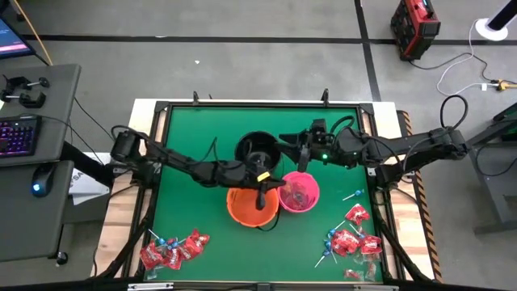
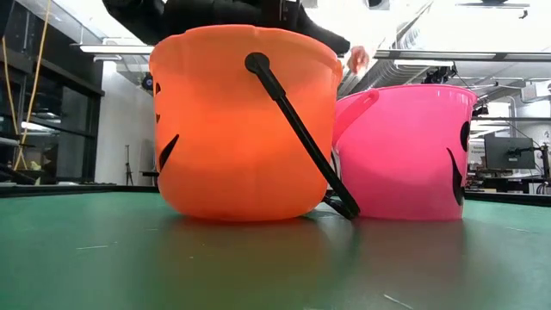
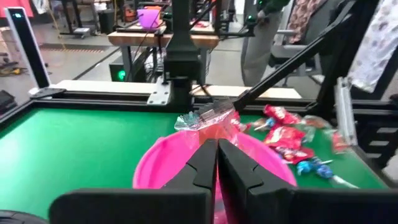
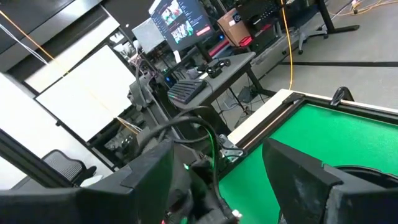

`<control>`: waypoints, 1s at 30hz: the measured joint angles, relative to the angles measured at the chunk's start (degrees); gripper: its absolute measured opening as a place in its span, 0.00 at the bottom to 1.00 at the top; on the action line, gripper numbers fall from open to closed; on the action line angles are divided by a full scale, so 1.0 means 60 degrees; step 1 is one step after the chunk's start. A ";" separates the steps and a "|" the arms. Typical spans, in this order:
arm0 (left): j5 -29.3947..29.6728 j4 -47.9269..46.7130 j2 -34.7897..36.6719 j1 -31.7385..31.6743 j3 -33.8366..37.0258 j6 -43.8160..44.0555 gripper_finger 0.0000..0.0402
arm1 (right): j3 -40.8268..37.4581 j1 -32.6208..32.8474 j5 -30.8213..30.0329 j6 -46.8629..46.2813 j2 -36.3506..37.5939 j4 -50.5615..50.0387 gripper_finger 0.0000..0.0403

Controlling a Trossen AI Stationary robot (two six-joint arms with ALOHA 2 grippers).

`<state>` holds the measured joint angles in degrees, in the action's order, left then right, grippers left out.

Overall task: Sort candy by brand, put in halloween buckets
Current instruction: Put the orange gummy into the pink bucket, then put the red gummy into the pink bucket

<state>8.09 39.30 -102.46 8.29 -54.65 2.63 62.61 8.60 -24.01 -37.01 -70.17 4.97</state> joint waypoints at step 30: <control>0.1541 -0.7150 0.8135 -0.0528 0.1992 0.2759 0.48 | -0.1339 0.4296 0.3918 -0.7261 0.0944 -0.7788 0.59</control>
<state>17.34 -3.60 -53.65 5.12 -42.70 19.18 54.57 34.38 -0.51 -80.58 -64.51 -41.75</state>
